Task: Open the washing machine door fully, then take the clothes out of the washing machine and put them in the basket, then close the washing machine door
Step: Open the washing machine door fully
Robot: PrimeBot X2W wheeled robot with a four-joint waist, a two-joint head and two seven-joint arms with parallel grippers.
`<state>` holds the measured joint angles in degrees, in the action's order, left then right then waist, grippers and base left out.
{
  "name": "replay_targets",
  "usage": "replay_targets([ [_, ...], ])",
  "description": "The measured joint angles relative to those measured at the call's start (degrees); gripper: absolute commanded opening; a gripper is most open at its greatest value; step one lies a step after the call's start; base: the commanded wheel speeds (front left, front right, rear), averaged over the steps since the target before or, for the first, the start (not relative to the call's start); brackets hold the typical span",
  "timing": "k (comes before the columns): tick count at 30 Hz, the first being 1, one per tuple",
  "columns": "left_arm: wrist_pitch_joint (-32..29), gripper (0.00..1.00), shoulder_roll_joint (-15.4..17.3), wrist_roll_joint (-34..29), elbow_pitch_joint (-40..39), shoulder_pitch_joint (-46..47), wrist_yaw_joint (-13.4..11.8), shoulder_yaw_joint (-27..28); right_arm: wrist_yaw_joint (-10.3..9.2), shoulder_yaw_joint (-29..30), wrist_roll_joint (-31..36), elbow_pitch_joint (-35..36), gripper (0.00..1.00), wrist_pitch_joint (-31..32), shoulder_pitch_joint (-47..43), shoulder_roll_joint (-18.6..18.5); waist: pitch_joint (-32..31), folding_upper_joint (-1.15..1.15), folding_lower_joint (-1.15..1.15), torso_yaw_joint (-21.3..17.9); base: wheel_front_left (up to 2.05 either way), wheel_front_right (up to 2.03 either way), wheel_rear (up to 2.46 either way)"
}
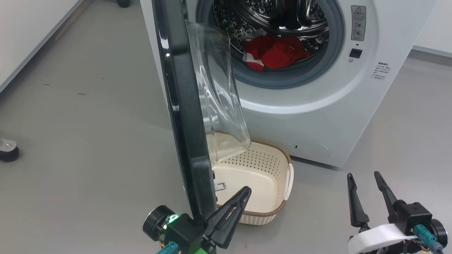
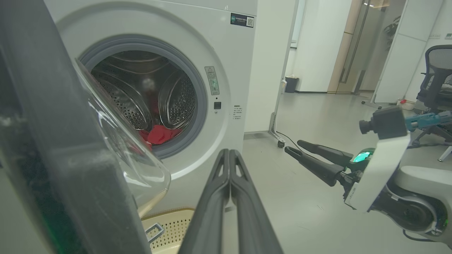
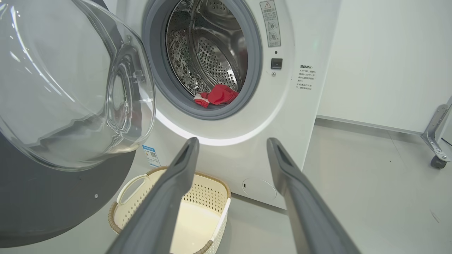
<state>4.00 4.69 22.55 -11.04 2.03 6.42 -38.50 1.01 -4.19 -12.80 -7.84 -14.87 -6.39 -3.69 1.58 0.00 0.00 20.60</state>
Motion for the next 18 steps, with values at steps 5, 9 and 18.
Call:
replay_targets([
  [5, -1.7, 0.0, 0.45, 0.13, 3.1, -0.61, -0.01, 1.36, 0.4, 0.35, 0.56, 0.07, 1.0, 0.0, 0.06, 0.12, 0.85, 0.0, 0.0, -0.28, 0.0, 0.0, 0.0],
  [9, -2.18, 0.0, 0.47, 0.22, 5.45, -0.62, -0.97, 3.63, 0.46, 0.79, 0.88, 0.04, 1.0, 0.0, 0.09, 0.12, 1.27, 0.0, 0.0, -0.36, 0.0, 0.0, 0.0],
  [18, -2.21, 0.0, 0.53, 0.21, 7.67, -0.51, -2.35, 5.91, 0.77, 1.58, 0.92, 0.0, 1.0, 0.0, 0.15, 0.2, 1.87, 0.0, 0.0, -0.43, 0.0, 0.0, 0.0],
])
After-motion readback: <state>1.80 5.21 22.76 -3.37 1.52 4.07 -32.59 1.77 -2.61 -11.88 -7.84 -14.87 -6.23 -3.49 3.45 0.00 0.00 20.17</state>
